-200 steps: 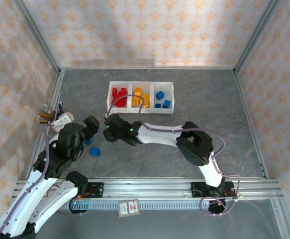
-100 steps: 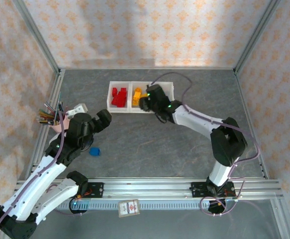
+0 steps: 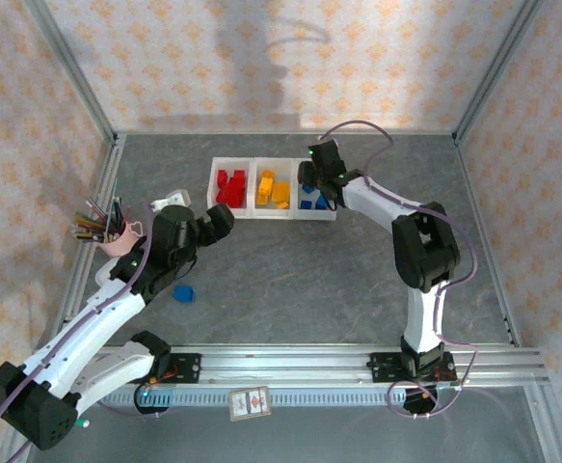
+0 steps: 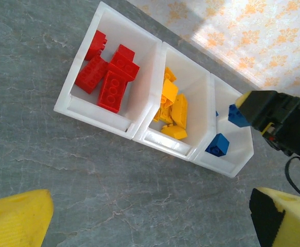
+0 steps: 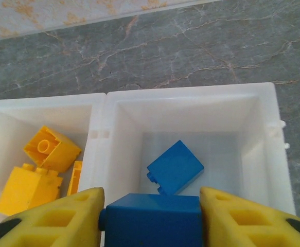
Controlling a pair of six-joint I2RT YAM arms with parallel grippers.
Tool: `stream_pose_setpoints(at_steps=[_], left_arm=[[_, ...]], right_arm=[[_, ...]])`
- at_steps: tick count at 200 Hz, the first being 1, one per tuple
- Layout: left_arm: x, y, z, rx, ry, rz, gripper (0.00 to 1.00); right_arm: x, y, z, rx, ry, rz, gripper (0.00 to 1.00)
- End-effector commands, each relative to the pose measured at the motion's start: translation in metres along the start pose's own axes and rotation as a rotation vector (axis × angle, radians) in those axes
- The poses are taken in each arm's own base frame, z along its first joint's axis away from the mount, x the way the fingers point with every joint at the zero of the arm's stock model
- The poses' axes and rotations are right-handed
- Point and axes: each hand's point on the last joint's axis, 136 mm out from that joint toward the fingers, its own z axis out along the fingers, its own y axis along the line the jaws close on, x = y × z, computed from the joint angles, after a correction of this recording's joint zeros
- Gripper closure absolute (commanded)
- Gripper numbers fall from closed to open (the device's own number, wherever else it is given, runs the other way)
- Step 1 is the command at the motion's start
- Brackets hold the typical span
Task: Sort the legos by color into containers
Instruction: Place the lego in the container, then pick up the lego from the bottom-left of the table.
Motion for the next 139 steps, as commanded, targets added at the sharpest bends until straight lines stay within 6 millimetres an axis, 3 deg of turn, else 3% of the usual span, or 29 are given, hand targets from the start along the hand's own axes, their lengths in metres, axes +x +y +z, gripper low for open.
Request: stream_pose_setpoints(at_steps=[1,46,63,99,139], left_arm=[[-0.01,-0.007,-0.002,0.025,-0.034,0.016,0.01],[-0.013,-0.003,-0.006,0.017,-0.057,0.012,0.01],[-0.015,0.0,-0.01,0.003,-0.071,0.011,0.01],[-0.018,0.009,-0.019,-0.026,-0.092,0.007,0.01],[-0.016,0.022,-0.029,-0.063,-0.096,0.001,0.01]], right_arm=[[-0.016,0.002,-0.005,0.017,-0.029,-0.035,0.45],[-0.018,0.011,-0.029,-0.033,-0.038,-0.053,0.35],[-0.013,0.025,-0.046,-0.083,-0.053,-0.075,0.33],[0.022,0.068,-0.078,-0.213,-0.041,-0.156,0.29],[0.075,0.12,-0.106,-0.37,-0.005,-0.272,0.25]])
